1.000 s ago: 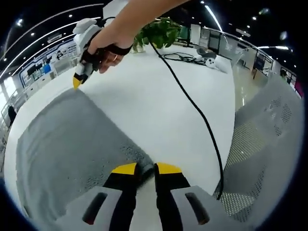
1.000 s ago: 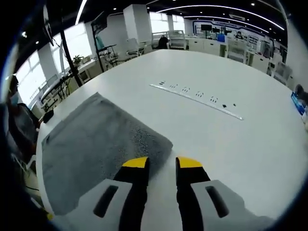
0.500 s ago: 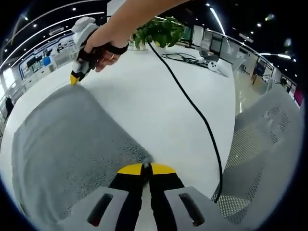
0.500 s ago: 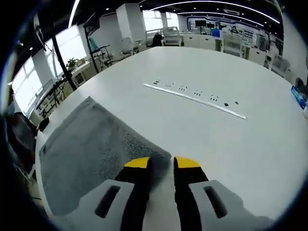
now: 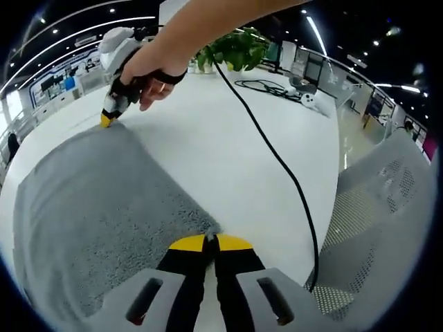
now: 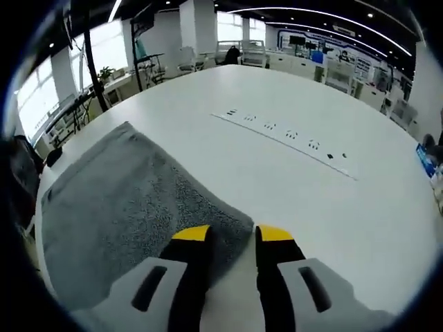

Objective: Fold the towel on the table until its edges align and the towel forms a compact rectangular stack.

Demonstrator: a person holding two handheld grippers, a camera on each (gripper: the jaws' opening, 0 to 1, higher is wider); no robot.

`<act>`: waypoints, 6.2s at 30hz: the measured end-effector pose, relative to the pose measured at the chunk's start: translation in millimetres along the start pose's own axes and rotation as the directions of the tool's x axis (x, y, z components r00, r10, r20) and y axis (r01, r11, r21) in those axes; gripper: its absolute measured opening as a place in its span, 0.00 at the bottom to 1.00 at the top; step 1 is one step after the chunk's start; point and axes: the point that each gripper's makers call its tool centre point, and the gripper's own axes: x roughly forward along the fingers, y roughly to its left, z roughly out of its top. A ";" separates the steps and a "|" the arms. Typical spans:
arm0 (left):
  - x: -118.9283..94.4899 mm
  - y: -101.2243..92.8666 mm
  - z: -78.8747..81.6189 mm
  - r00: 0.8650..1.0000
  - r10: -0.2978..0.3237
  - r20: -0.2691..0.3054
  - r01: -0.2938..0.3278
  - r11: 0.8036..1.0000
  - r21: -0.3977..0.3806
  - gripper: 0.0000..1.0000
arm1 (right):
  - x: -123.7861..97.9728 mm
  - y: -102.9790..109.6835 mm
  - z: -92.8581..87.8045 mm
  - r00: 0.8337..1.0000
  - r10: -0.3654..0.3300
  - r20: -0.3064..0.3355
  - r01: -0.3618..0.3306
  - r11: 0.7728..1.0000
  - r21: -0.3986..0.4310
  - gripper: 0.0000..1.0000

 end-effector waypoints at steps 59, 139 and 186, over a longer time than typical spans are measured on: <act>-44.1 -82.7 142.5 0.898 -0.238 0.369 0.243 0.970 0.035 0.02 | -148.2 -80.8 -5.3 0.984 -0.141 -0.108 0.147 0.988 0.045 0.00; -122.1 101.1 -59.6 0.947 0.221 0.233 -0.115 0.910 -0.397 0.02 | 15.1 127.5 79.5 0.998 -0.026 -0.056 0.035 0.985 0.168 0.01; -145.2 122.5 -51.4 0.927 0.294 0.233 -0.216 0.926 -0.309 0.07 | -48.9 77.8 91.6 0.988 -0.138 0.074 0.137 0.990 0.015 0.29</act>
